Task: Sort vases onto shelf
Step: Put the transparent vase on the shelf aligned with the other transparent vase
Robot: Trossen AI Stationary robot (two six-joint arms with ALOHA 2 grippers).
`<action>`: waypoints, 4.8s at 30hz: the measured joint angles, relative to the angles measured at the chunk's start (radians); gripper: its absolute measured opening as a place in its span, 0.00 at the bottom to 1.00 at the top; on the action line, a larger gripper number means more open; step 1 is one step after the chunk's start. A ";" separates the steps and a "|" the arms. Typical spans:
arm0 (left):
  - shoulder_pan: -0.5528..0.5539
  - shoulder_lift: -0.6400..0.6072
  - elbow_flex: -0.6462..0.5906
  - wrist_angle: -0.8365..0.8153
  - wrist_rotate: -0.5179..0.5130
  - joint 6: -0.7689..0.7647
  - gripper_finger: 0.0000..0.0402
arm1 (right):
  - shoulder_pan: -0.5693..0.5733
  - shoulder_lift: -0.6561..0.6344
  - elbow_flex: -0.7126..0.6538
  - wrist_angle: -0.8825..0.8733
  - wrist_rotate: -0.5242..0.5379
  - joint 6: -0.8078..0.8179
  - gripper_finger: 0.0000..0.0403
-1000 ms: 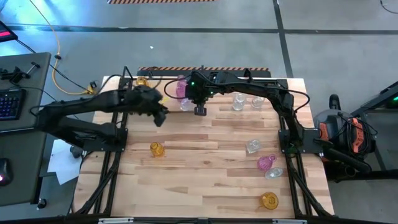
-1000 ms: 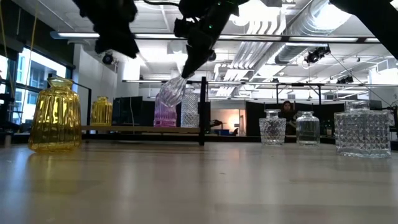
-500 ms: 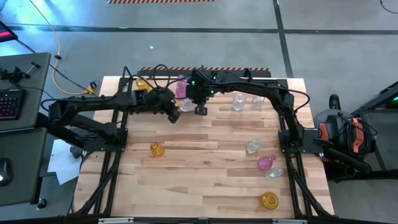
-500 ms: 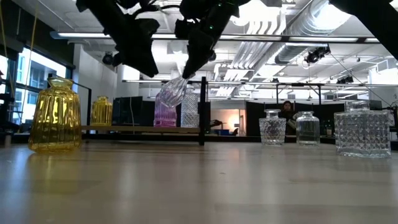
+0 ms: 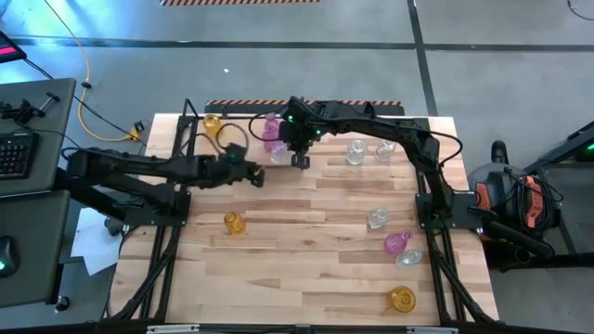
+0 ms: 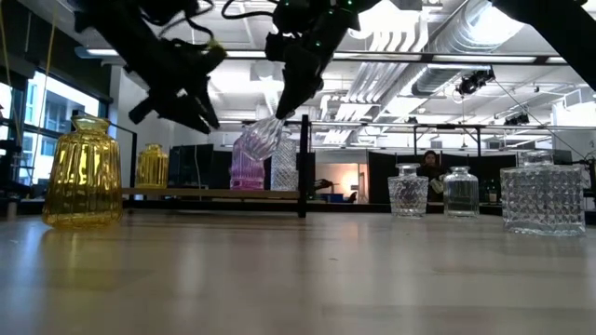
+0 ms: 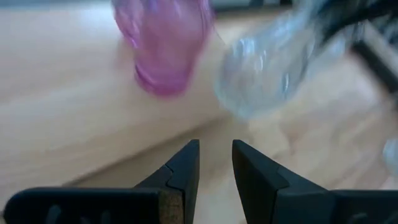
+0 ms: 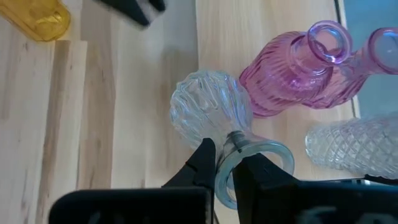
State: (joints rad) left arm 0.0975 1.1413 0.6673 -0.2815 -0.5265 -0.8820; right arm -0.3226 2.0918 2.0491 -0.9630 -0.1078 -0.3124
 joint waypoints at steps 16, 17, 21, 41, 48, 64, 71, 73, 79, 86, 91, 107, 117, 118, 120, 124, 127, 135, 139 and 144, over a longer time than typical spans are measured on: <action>-0.004 0.004 -0.246 0.703 -0.077 -0.051 0.22 | -0.022 -0.001 0.000 -0.020 -0.020 -0.002 0.02; -0.004 0.016 -0.245 0.711 -0.075 -0.054 0.22 | -0.025 -0.001 0.000 -0.021 -0.020 -0.002 0.02; -0.004 0.078 -0.246 0.710 -0.075 -0.113 0.22 | -0.026 -0.001 0.000 -0.020 -0.019 -0.004 0.02; 0.056 0.325 -0.153 0.783 0.014 -0.148 0.22 | -0.026 0.042 -0.005 -0.018 -0.020 -0.014 0.02; 0.080 0.329 -0.154 0.778 0.034 -0.154 0.22 | -0.028 0.043 -0.005 -0.019 -0.016 -0.011 0.02; 0.082 0.328 -0.154 0.740 0.048 -0.154 0.22 | -0.027 0.044 -0.006 -0.002 -0.021 -0.011 0.03; 0.082 0.330 -0.154 0.733 0.054 -0.154 0.22 | -0.025 0.044 -0.006 0.012 -0.049 -0.011 0.09; 0.082 0.330 -0.154 0.731 0.054 -0.154 0.22 | -0.025 0.044 -0.006 0.015 -0.050 -0.010 0.10; 0.082 0.330 -0.154 0.727 0.065 -0.155 0.22 | -0.025 0.044 -0.006 0.022 -0.049 -0.011 0.11; 0.082 0.330 -0.154 0.726 0.081 -0.155 0.22 | -0.024 0.044 -0.006 0.021 -0.061 -0.011 0.11; 0.082 0.329 -0.154 0.726 0.097 -0.155 0.22 | -0.024 0.044 -0.006 0.020 -0.063 -0.011 0.14; 0.082 0.329 -0.154 0.728 0.148 -0.135 0.22 | -0.023 0.043 -0.004 0.019 -0.063 0.008 0.23; 0.103 0.329 -0.154 0.715 0.175 -0.108 0.22 | -0.024 0.042 -0.004 -0.005 -0.019 0.001 0.23; 0.108 0.329 -0.154 0.715 0.174 -0.108 0.22 | -0.024 0.042 -0.004 -0.003 -0.019 0.001 0.23; 0.115 0.329 -0.154 0.720 0.175 -0.108 0.22 | -0.024 0.042 -0.004 0.002 -0.019 0.010 0.23; 0.126 0.329 -0.154 0.722 0.176 -0.108 0.22 | -0.024 0.042 -0.004 0.020 -0.020 0.016 0.23; 0.126 0.329 -0.154 0.723 0.177 -0.103 0.22 | -0.024 0.042 -0.004 0.039 -0.031 0.019 0.23; 0.126 0.330 -0.154 0.720 0.183 -0.099 0.22 | -0.002 0.042 -0.004 0.067 -0.051 0.024 0.23; 0.126 0.352 -0.154 0.725 0.188 -0.104 0.22 | 0.014 0.042 -0.004 0.073 -0.052 0.024 0.23; 0.126 0.377 -0.153 0.759 0.201 -0.112 0.22 | 0.023 0.042 -0.004 0.077 -0.044 0.024 0.23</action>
State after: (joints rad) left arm 0.2230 1.5180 0.5140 0.4772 -0.3256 -0.9936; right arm -0.2996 2.1342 2.0449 -0.8863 -0.1519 -0.2883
